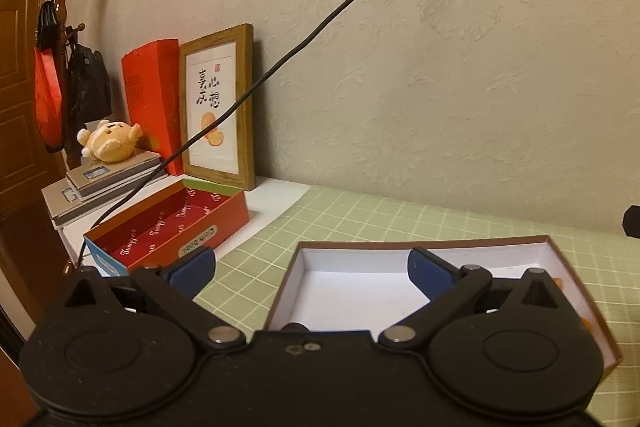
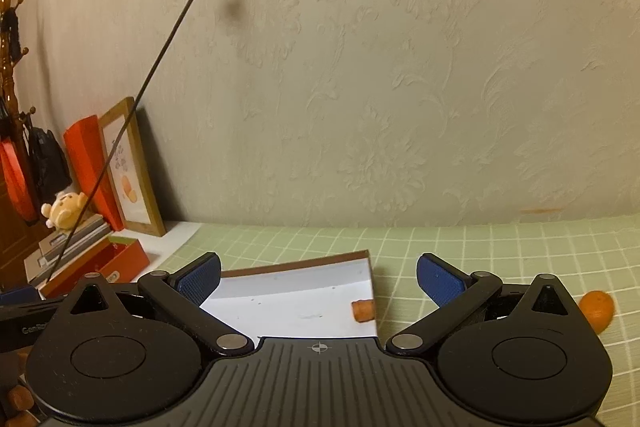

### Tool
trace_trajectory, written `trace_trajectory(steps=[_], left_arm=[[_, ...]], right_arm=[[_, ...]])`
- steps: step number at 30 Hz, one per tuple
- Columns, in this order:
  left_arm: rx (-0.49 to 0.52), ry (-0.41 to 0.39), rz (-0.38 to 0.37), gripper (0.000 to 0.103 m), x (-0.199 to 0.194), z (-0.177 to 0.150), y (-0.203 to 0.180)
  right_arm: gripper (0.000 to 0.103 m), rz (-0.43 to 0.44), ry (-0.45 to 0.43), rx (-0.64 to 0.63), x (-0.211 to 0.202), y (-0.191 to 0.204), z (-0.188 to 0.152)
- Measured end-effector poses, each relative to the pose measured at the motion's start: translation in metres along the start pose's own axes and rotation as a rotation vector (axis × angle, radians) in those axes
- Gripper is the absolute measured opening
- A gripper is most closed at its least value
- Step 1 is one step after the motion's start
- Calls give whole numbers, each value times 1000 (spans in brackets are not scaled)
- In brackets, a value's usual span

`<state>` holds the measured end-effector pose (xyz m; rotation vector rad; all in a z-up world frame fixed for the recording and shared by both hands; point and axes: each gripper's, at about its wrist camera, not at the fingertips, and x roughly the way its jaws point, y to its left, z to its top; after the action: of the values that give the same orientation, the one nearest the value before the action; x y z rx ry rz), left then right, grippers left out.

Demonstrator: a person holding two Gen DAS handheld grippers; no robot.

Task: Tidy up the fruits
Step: 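Move both open tools back toward the remaining carrot piece and tangerine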

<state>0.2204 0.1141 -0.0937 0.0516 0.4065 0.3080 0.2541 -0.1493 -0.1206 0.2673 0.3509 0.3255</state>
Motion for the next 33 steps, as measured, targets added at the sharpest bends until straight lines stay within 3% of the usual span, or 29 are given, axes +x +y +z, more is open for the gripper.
trace_trajectory(steps=[14,23,33], left_arm=[[79,-24,-137,95,-44,-12,-53],[174,-20,-313,85,-61,-26,-118],[281,-1,-472,81,-74,-50,-191]], right_arm=[[103,-81,-61,-11,-72,-42,4],[103,-211,-102,62,-123,-101,-3],[103,-309,-104,107,-155,-144,-11]])
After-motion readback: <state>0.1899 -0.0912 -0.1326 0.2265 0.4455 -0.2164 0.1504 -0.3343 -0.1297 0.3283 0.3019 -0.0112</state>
